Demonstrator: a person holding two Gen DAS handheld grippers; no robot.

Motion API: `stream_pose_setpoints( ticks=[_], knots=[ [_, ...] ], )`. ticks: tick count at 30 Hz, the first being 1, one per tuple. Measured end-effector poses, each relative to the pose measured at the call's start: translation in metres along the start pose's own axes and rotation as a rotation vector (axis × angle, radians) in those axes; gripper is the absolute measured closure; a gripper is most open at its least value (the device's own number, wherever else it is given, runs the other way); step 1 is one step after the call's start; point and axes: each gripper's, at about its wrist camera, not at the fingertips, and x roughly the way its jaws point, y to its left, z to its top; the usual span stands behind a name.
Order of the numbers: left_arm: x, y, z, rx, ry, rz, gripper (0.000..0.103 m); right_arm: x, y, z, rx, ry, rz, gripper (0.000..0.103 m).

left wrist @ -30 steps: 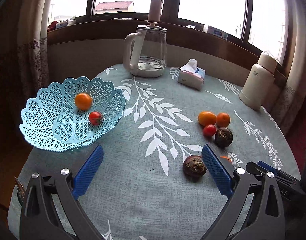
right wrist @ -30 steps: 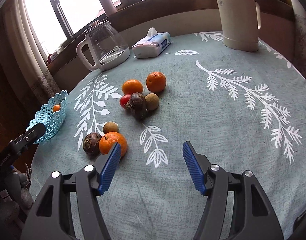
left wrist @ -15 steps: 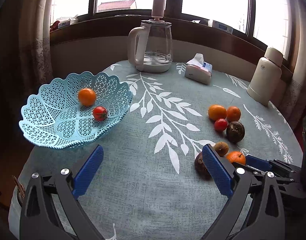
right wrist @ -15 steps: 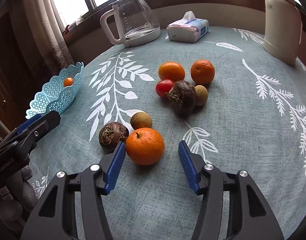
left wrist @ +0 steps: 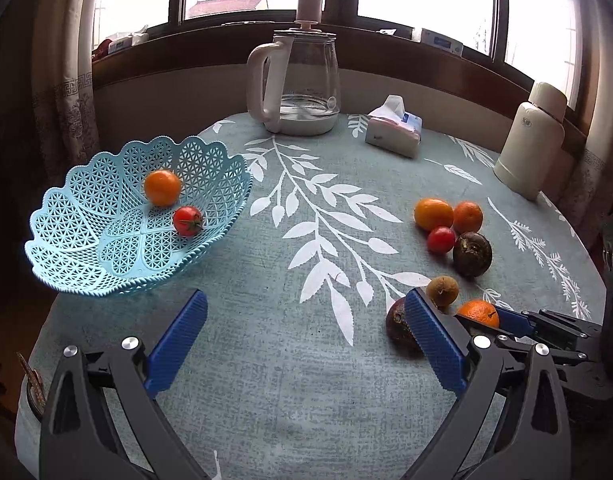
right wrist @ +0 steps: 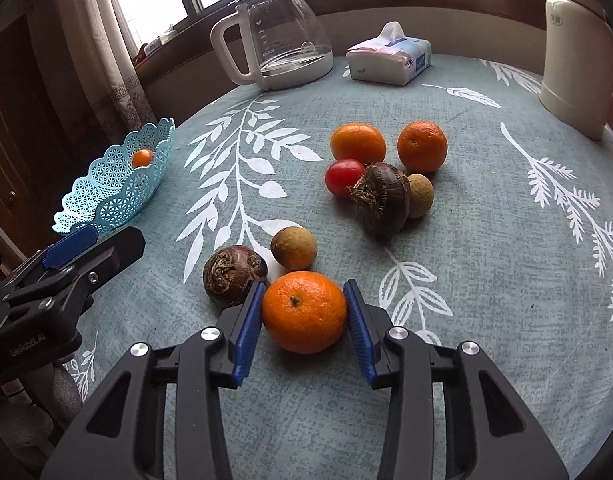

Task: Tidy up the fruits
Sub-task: 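Close the right tool on the mandarin and lift it, then grasp the dark brown round fruit with the left tool while the right holds the mandarin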

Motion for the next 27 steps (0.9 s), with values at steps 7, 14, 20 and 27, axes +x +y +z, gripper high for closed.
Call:
stream_pose_setpoints(
  ticks=[7, 14, 20, 27],
  knots=[
    [0.009, -0.016, -0.002, 0.022, 0.041, -0.048, 0.003, -0.024, -0.026, 0.004, 0.07, -0.096, -0.067, 0.062],
    [0.026, -0.037, -0.004, 0.082, 0.093, -0.096, 0.003, -0.04, -0.057, 0.005, 0.165, -0.151, -0.088, 0.062],
    [0.042, -0.058, -0.005, 0.128, 0.15, -0.16, 0.009, -0.043, -0.062, 0.003, 0.186, -0.164, -0.074, 0.062],
    [0.055, -0.066, -0.008, 0.136, 0.188, -0.169, 0.027, -0.044, -0.06, 0.001, 0.183, -0.166, -0.062, 0.062]
  ],
)
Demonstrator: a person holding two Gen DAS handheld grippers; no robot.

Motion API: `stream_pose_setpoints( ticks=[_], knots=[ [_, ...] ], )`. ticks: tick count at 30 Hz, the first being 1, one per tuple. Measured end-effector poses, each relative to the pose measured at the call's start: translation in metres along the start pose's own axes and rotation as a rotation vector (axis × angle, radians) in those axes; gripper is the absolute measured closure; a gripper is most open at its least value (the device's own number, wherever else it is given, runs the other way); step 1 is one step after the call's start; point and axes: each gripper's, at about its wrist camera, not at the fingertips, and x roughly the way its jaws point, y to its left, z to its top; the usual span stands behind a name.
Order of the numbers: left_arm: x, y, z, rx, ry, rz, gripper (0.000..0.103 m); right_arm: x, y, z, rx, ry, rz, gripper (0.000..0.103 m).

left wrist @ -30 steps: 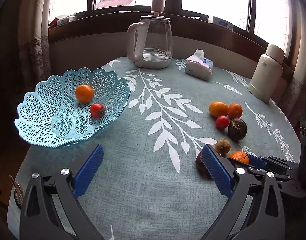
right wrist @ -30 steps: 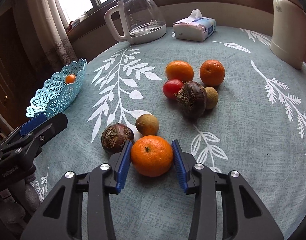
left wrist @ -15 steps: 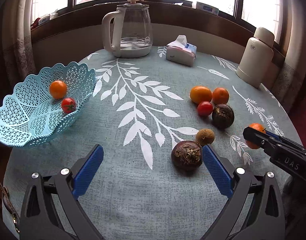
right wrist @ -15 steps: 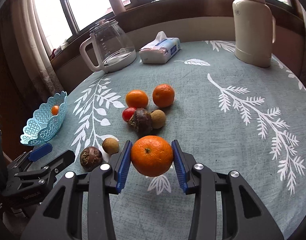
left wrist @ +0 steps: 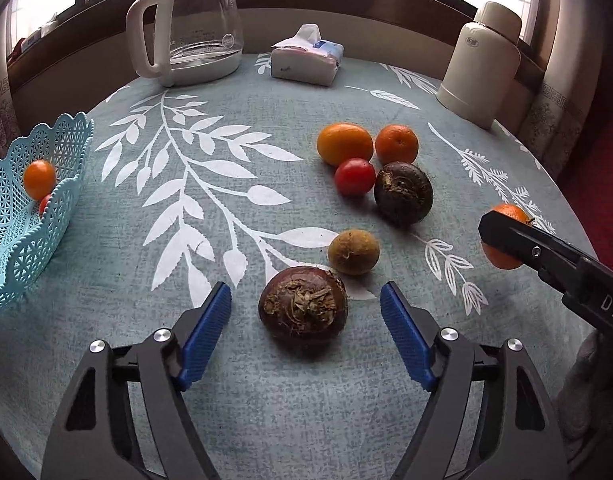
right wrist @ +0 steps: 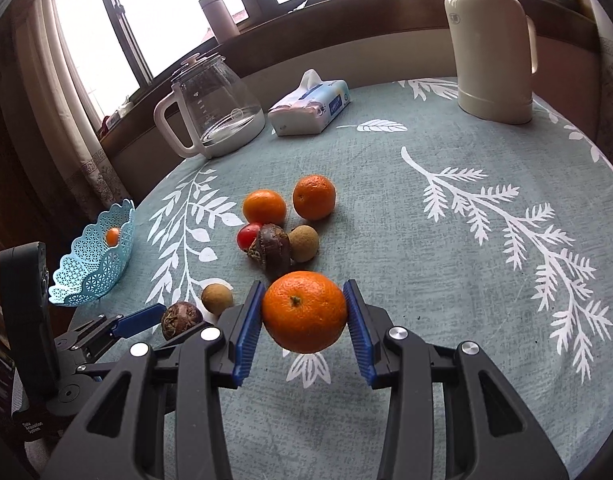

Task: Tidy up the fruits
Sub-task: 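Grasp the dark brown round fruit with the left tool while the right holds the mandarin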

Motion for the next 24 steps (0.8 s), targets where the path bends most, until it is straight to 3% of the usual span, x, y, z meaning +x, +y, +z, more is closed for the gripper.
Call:
stream_pose_setpoints(
  ticks=[11, 24],
  knots=[
    [-0.002, 0.002, -0.001, -0.002, -0.012, 0.003, 0.058, 0.002, 0.0, -0.001, 0.008, 0.003, -0.003, 0.062],
    [-0.012, -0.001, -0.003, 0.008, -0.065, 0.016, 0.059, 0.003, -0.003, 0.0, 0.019, -0.001, -0.004, 0.062]
  ],
)
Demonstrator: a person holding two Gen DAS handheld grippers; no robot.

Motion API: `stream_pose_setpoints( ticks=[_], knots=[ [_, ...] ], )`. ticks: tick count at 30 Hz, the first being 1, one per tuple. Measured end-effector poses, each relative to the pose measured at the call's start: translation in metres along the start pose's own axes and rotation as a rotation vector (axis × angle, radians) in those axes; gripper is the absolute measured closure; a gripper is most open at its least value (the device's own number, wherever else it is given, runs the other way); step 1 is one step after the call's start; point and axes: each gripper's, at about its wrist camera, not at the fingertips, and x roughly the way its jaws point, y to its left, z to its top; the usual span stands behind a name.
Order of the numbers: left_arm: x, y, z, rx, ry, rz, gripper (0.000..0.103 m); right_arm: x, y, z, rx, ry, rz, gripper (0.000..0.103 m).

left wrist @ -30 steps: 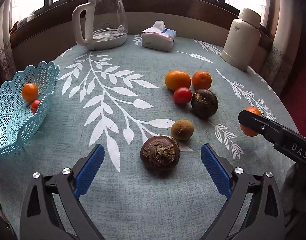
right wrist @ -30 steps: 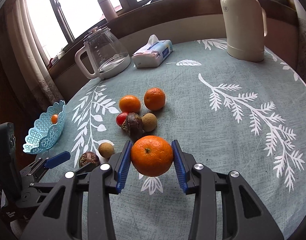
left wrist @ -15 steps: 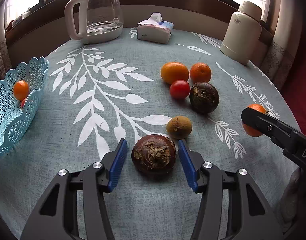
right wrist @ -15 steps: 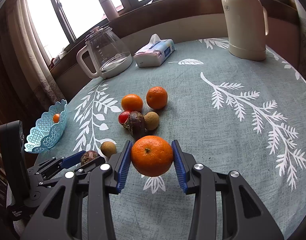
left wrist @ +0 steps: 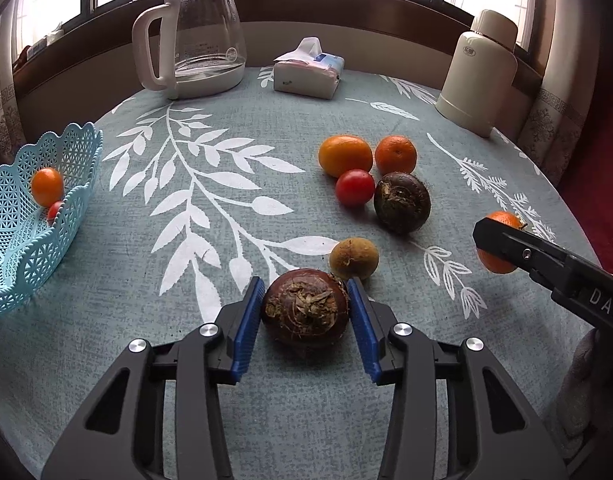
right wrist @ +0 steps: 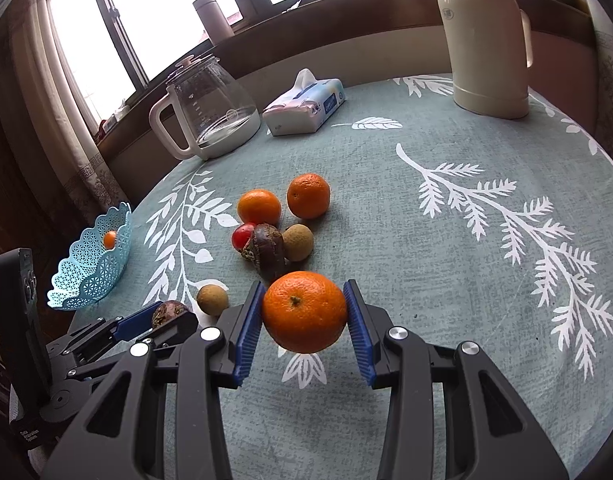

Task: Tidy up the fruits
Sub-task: 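Grasp the dark brown round fruit with the left tool while the right holds the mandarin, then carry the brown fruit into the blue basket and open the left tool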

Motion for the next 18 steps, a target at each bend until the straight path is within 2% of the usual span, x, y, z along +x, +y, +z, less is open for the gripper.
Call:
stream_pose_setpoints(
  ticks=[18],
  knots=[
    [-0.026, 0.015, 0.005, -0.036, -0.076, 0.059, 0.059, 0.0, 0.0, -0.001, -0.002, -0.006, -0.001, 0.062]
  ],
)
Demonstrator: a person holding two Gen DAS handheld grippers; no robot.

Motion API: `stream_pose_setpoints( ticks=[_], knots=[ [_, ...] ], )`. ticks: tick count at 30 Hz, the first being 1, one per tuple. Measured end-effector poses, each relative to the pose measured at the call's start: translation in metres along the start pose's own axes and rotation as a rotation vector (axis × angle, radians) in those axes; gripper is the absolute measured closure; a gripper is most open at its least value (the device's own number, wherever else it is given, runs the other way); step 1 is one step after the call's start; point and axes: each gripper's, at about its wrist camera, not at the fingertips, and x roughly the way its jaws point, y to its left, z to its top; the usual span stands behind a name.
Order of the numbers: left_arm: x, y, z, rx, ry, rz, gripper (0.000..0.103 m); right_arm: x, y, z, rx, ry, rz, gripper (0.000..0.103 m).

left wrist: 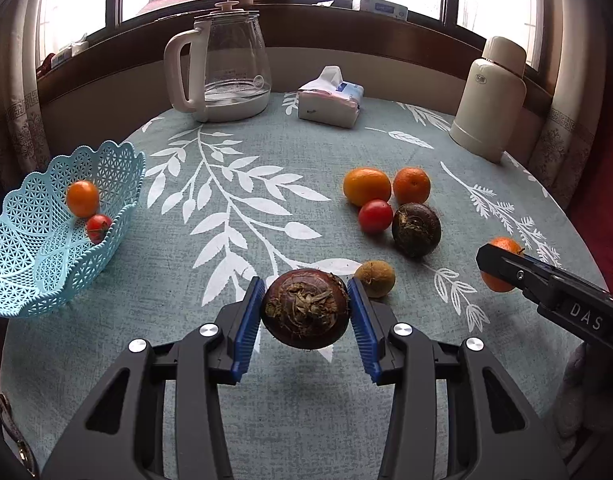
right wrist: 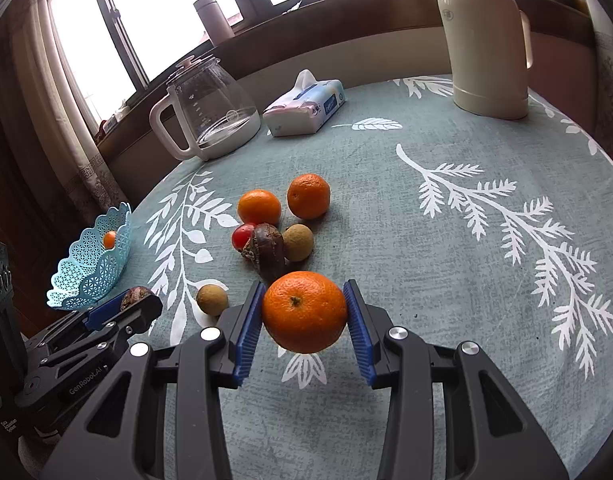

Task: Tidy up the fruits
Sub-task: 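Carry the brown fruit into the blue basket and open the left tool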

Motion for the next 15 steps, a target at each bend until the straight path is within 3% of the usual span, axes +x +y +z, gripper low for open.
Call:
stream_pose_setpoints(
  ticks=[15],
  knots=[
    [-0.029, 0.029, 0.015, -0.05, -0.084, 0.088, 0.059, 0.0, 0.0, 0.0, -0.001, -0.001, 0.0, 0.062]
  ],
)
